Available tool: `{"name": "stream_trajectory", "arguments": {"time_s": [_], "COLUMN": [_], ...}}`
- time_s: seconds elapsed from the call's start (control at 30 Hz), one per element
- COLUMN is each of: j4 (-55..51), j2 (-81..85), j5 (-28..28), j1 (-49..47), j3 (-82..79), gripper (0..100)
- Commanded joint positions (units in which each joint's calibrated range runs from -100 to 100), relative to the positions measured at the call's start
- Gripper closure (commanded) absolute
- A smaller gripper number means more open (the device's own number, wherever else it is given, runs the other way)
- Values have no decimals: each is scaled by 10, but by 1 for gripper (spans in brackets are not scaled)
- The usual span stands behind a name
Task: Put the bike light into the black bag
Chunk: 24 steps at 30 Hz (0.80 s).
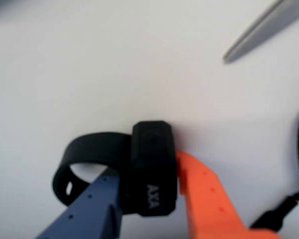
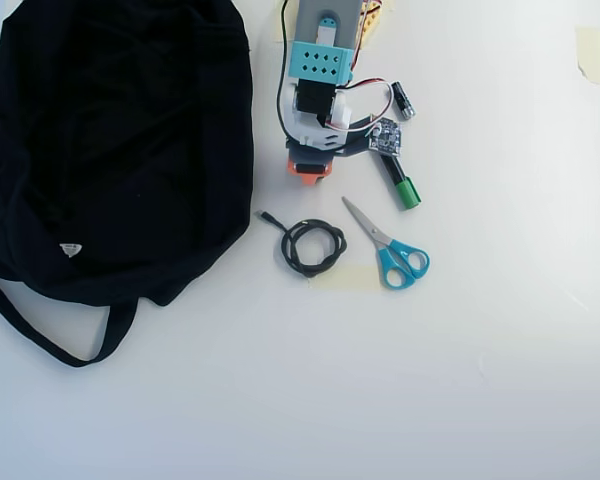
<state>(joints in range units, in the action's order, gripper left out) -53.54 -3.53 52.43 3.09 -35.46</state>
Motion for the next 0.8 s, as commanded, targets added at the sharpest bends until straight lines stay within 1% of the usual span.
{"name": "stream_trajectory", "arguments": {"time_s": [0.0,0.27,0.33,0.43,0.6,0.77], "j4": [1,-7,-30,-86,-216,-308], "j2": [4,17,17,17,17,18], "j5": [3,-3,-9,-37,-96,-124], "j1": [-4,-7,-6,-10,-31,-38], "j3": [1,0,9,38,125,204], "gripper": [98,98,98,98,98,98]}}
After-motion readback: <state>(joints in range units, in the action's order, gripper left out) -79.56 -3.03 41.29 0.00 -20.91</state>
